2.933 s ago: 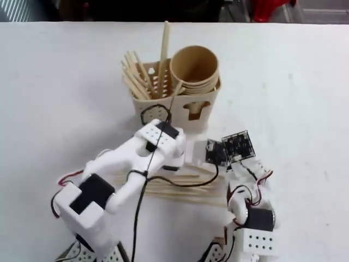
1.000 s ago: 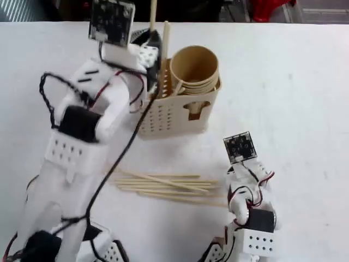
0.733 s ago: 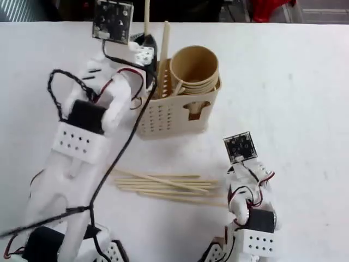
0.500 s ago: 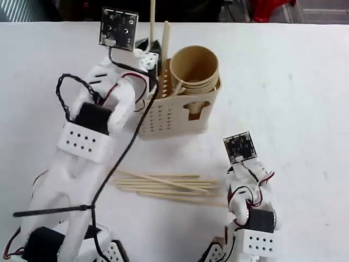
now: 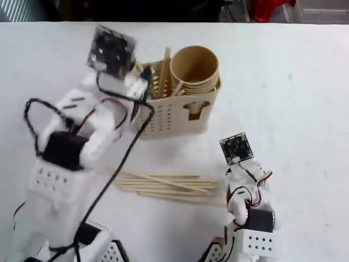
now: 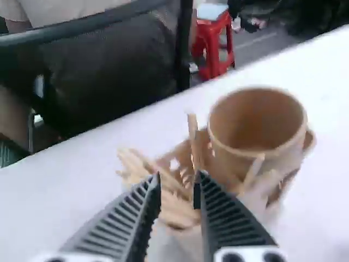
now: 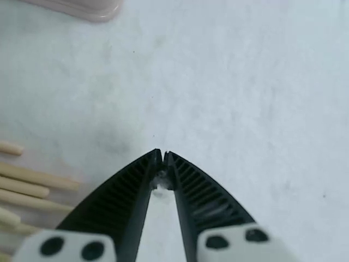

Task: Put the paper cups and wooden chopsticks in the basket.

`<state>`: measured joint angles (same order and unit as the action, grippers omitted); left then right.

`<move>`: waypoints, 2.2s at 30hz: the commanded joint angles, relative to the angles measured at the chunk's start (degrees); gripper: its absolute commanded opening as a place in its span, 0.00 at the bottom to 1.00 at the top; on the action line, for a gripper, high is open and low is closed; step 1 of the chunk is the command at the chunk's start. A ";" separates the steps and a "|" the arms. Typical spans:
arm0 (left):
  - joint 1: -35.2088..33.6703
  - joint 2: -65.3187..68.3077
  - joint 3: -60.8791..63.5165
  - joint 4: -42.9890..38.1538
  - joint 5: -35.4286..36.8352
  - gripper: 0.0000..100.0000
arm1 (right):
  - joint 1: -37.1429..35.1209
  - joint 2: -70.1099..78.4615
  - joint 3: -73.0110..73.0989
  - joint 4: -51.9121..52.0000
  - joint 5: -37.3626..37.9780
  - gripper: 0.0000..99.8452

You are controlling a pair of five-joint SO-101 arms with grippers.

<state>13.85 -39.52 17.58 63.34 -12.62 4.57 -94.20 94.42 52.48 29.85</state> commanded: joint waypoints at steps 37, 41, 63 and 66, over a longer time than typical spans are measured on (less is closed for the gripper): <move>9.63 41.27 18.81 -4.40 -42.29 0.08 | -0.57 -0.57 -0.35 -1.19 0.97 0.02; 9.36 41.27 18.55 -4.66 -42.29 0.04 | -0.57 -0.57 -0.35 -1.19 0.97 0.02; 8.84 41.10 2.90 10.99 -35.87 0.02 | -0.57 -0.57 -0.35 -1.27 1.05 0.02; 8.92 41.10 2.90 9.32 -34.99 0.02 | -0.57 -0.57 -0.35 -1.27 1.05 0.02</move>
<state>22.90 1.89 23.56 74.07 -48.92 4.48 -94.20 94.42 52.48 30.29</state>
